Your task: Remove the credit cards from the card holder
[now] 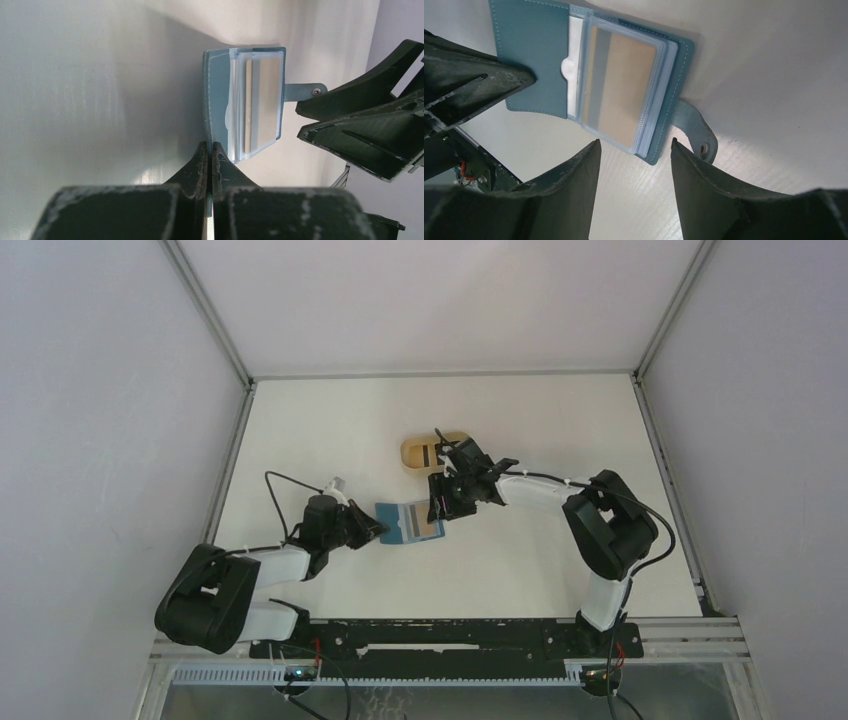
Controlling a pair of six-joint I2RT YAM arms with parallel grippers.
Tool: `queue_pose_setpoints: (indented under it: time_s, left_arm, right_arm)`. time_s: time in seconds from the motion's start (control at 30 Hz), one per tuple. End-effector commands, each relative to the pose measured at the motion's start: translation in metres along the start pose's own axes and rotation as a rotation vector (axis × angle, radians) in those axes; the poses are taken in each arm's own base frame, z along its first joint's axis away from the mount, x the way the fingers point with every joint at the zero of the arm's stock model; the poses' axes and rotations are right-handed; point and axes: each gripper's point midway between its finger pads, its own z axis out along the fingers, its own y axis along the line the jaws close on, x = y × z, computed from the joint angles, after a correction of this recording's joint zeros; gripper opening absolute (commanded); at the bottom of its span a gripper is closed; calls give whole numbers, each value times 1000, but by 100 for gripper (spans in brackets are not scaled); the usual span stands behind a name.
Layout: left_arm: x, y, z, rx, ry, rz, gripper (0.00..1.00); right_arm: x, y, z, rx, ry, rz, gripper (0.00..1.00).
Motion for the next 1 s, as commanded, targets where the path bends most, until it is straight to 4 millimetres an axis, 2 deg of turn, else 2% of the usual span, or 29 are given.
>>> queue_pose_setpoints:
  time_s: [0.0, 0.23, 0.53, 0.97]
  left_arm:
    - [-9, -9, 2, 22, -24, 48, 0]
    - [-7, -7, 1, 17, -20, 47, 0]
    - [-6, -5, 2, 12, -16, 45, 0]
    - [-4, -3, 3, 5, -11, 45, 0]
  right_arm:
    - [-24, 13, 0, -49, -63, 0, 62]
    - [-23, 6, 9, -41, -51, 12, 62]
    - [-28, 15, 2, -47, -86, -34, 62]
    - [-23, 19, 18, -91, -56, -19, 62]
